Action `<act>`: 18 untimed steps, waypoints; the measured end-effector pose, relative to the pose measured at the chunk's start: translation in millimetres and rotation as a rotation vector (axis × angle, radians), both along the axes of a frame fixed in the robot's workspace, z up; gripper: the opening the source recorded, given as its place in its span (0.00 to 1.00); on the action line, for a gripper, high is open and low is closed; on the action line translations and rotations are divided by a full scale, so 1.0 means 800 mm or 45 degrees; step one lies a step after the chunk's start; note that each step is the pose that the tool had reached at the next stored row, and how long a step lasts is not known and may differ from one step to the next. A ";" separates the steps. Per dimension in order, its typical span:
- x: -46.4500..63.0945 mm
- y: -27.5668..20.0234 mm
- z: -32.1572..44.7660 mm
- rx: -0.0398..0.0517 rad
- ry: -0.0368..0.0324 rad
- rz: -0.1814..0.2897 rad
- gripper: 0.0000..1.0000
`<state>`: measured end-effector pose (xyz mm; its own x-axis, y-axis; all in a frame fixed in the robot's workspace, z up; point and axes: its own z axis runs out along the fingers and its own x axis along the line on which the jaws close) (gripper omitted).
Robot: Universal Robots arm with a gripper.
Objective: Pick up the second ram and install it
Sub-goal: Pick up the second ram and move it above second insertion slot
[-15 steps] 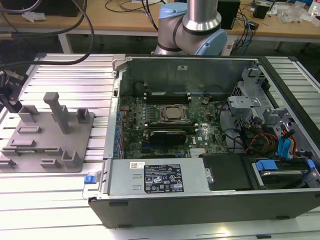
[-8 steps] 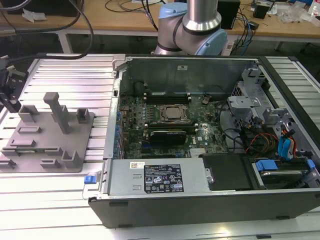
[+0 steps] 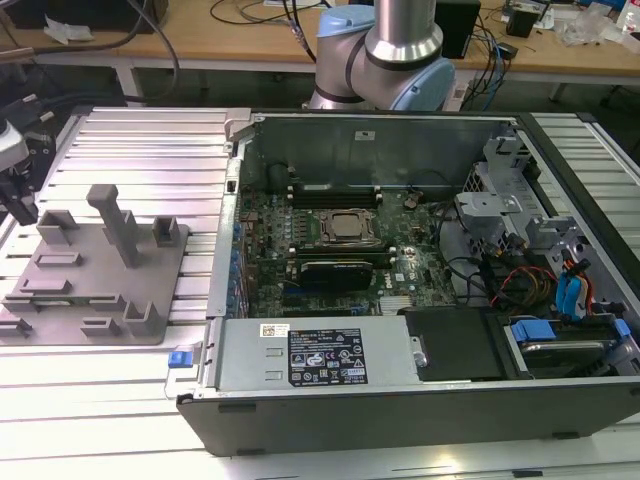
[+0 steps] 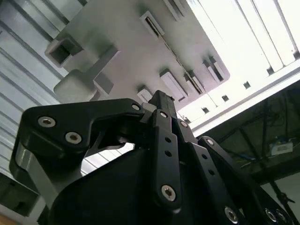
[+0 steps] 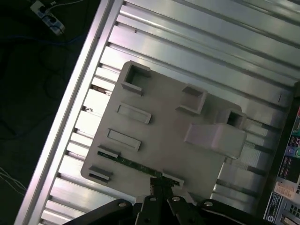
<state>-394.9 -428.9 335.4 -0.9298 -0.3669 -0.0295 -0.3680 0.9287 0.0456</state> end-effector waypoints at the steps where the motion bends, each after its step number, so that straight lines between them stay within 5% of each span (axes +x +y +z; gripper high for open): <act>1: 0.000 0.0000 0.0000 0.000 0.0000 0.021 0.08; 18: 0.000 0.0000 -0.0011 0.000 0.0002 0.542 0.08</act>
<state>-394.9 -428.9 334.5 -0.6951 -0.7183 -0.0294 -0.7188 0.6937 0.0456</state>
